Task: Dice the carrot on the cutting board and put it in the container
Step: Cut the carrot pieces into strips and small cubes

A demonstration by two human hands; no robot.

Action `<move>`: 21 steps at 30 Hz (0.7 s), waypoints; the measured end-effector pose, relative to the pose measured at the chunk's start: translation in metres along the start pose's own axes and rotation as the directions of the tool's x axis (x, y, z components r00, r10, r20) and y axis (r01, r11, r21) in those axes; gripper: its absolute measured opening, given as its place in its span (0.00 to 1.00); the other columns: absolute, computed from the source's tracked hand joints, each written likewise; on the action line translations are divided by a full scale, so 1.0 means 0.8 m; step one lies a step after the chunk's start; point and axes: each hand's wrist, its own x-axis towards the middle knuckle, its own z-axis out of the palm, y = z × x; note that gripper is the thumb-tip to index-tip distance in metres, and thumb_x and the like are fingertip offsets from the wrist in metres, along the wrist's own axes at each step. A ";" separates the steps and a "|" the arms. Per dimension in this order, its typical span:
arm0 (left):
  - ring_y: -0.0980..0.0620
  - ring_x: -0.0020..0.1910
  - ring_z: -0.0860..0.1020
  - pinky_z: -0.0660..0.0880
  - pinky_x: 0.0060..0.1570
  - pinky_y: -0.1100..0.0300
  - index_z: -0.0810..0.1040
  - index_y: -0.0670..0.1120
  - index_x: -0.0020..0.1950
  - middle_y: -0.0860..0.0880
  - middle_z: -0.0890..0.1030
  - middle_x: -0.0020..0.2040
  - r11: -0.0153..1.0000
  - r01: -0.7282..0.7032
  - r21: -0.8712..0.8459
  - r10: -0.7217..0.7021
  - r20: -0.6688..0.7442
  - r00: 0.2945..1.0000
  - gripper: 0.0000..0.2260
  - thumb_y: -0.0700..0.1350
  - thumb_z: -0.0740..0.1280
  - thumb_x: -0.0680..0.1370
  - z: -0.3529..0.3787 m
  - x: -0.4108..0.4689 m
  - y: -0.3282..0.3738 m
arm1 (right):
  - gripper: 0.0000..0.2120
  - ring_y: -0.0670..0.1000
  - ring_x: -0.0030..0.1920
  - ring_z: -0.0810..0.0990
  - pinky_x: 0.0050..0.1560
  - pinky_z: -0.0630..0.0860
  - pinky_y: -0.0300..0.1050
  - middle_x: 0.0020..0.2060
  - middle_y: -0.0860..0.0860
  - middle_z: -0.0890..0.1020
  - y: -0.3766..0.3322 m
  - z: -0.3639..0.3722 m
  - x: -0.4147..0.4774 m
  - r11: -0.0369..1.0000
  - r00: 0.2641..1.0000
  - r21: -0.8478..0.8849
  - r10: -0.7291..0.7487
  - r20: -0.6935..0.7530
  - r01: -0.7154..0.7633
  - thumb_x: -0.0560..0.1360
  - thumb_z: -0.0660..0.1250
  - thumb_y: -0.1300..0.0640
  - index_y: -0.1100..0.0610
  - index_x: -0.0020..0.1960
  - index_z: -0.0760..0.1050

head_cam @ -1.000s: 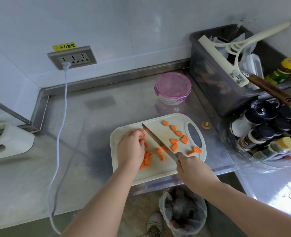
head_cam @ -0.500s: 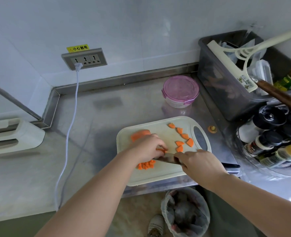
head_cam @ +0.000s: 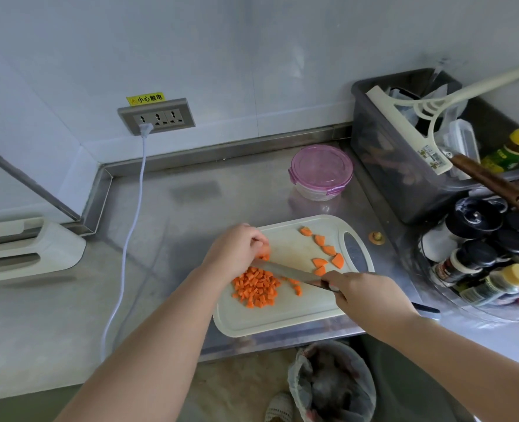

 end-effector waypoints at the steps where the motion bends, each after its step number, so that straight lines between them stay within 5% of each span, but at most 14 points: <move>1: 0.50 0.52 0.78 0.73 0.53 0.59 0.83 0.48 0.53 0.51 0.81 0.53 0.998 0.044 -0.043 -0.047 -0.076 0.996 0.09 0.40 0.65 0.78 -0.004 -0.001 0.001 | 0.16 0.45 0.26 0.62 0.25 0.57 0.38 0.32 0.47 0.68 0.003 -0.002 -0.002 0.999 0.999 0.033 0.032 -0.002 -0.032 0.82 0.52 0.56 0.45 0.67 0.68; 7: 0.50 0.51 0.79 0.72 0.51 0.60 0.80 0.47 0.52 0.51 0.82 0.51 0.967 0.212 -0.143 -0.247 -0.305 0.920 0.10 0.39 0.62 0.77 0.019 -0.019 0.017 | 0.15 0.49 0.33 0.73 0.26 0.63 0.38 0.35 0.48 0.77 0.020 -0.006 -0.005 0.916 0.977 0.340 0.200 0.074 -0.214 0.80 0.55 0.54 0.46 0.66 0.69; 12: 0.49 0.57 0.74 0.67 0.55 0.57 0.77 0.50 0.59 0.52 0.76 0.58 0.977 -0.117 0.177 0.136 -0.098 0.986 0.11 0.45 0.62 0.78 0.074 -0.036 0.051 | 0.12 0.46 0.29 0.71 0.26 0.62 0.39 0.31 0.47 0.74 0.022 -0.009 -0.002 0.808 0.953 0.506 0.274 0.128 -0.300 0.79 0.57 0.57 0.52 0.60 0.74; 16: 0.47 0.63 0.68 0.58 0.69 0.53 0.74 0.49 0.63 0.50 0.71 0.63 0.855 -0.384 0.349 0.333 0.198 0.922 0.15 0.52 0.62 0.78 0.104 -0.039 0.047 | 0.11 0.48 0.29 0.71 0.27 0.63 0.39 0.31 0.48 0.74 0.021 -0.008 -0.001 0.774 0.945 0.543 0.295 0.143 -0.324 0.79 0.57 0.58 0.52 0.58 0.74; 19: 0.46 0.48 0.78 0.70 0.61 0.52 0.80 0.48 0.47 0.50 0.77 0.48 0.804 -0.437 0.403 0.416 0.143 0.898 0.05 0.46 0.69 0.73 0.113 -0.041 0.033 | 0.11 0.47 0.27 0.70 0.25 0.62 0.37 0.30 0.48 0.73 0.020 -0.008 -0.001 0.760 0.941 0.558 0.298 0.159 -0.334 0.79 0.56 0.58 0.52 0.58 0.74; 21: 0.49 0.39 0.79 0.76 0.54 0.55 0.80 0.49 0.39 0.51 0.77 0.40 0.786 -0.413 0.461 0.410 0.113 0.905 0.09 0.41 0.77 0.64 0.109 -0.039 0.020 | 0.11 0.47 0.27 0.70 0.25 0.63 0.37 0.30 0.48 0.74 0.021 -0.008 0.000 0.745 0.941 0.576 0.297 0.164 -0.336 0.80 0.56 0.58 0.52 0.58 0.74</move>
